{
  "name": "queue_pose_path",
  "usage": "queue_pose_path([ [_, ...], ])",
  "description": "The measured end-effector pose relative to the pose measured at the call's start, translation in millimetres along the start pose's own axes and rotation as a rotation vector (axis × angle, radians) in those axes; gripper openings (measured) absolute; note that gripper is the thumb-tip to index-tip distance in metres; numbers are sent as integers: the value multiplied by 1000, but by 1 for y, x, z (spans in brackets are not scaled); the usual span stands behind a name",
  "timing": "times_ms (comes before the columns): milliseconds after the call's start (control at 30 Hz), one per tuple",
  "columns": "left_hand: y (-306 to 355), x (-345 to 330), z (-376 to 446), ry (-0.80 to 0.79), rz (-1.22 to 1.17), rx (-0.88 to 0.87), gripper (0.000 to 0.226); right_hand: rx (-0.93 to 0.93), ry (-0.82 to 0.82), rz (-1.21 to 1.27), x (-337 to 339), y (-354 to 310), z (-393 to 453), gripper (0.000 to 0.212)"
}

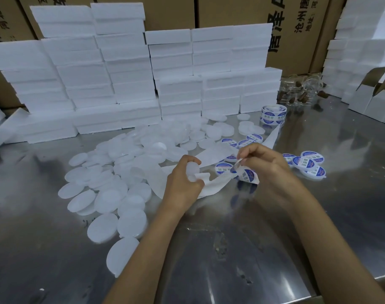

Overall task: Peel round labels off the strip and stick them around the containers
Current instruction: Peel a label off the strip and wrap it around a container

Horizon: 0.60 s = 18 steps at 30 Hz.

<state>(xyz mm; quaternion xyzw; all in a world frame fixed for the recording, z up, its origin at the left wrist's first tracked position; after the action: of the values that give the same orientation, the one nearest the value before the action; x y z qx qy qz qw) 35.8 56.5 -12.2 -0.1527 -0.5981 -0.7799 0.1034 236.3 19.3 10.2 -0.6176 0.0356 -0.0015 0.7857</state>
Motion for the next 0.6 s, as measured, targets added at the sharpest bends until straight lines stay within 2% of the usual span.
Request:
queue_pose_path([
  [133,-1,-4,-1,-61,7,33,44,32,92,172,18,-8,3,25],
  [200,1,-3,-1,-64,-99,79,47,26,118,212,21,-10,4,31],
  [300,6,8,0,45,-400,198,37,38,114,183,13,-14,6,35],
  [400,3,16,5,88,-937,329,37,63,44,173,-13,-25,14,36],
  [600,8,16,2,-72,-1277,302,62,142,-32,-50,-90,-45,29,33],
])
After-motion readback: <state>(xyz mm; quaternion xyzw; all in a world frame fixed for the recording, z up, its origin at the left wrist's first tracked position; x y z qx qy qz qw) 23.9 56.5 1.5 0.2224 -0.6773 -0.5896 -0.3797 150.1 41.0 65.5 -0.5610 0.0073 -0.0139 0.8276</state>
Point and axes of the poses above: each hand's wrist, its own z-axis towards the middle knuckle, its own x-axis out of the back of the hand, y = z × x, the point moved 8 cm from there along z, towards the middle knuckle, and after that the axes turned 5 degrees about -z, right-handed, at the moved point
